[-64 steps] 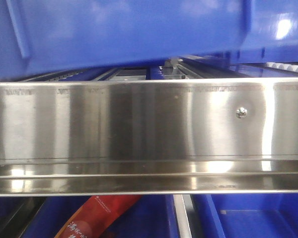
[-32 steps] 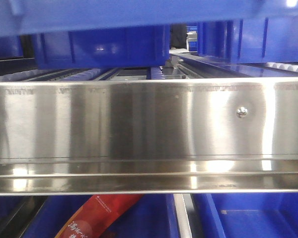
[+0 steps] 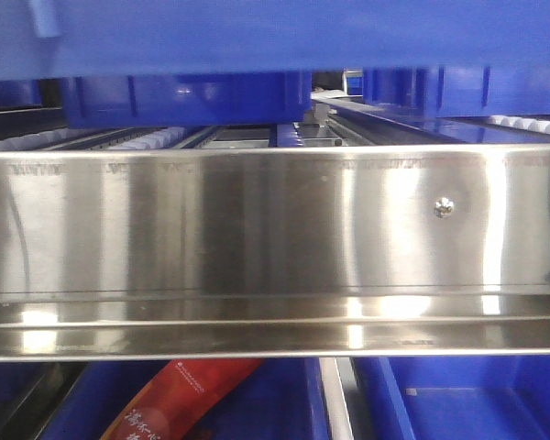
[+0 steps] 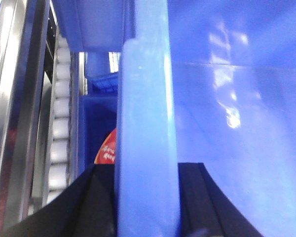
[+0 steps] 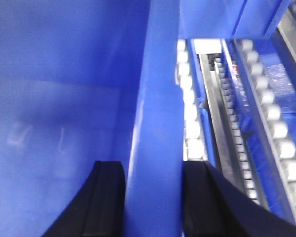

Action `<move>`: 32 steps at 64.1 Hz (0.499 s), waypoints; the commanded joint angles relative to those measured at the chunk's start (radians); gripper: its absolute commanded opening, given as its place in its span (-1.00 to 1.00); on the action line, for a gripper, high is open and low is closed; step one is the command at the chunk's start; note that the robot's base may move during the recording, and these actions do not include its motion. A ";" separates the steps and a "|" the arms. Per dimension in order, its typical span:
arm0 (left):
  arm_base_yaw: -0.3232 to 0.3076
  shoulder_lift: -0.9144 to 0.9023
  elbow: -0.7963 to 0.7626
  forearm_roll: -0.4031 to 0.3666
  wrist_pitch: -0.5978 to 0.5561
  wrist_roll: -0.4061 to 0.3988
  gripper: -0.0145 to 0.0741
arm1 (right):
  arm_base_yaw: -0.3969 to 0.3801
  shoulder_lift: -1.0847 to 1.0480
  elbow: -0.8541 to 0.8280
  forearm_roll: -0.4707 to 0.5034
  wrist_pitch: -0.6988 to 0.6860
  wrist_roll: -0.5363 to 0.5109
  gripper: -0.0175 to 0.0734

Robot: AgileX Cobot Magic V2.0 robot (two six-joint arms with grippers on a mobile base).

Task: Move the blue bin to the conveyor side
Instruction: 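Lift the blue bin up off the roller shelf with both grippers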

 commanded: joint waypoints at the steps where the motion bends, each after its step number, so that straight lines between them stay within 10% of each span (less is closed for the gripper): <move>1: -0.008 -0.055 -0.011 -0.010 -0.064 -0.016 -0.71 | 0.001 -0.054 0.011 0.037 -0.151 -0.026 -0.81; 32: -0.008 -0.194 0.109 0.002 -0.060 -0.032 -0.71 | 0.001 -0.065 0.011 0.086 -0.163 -0.026 -0.81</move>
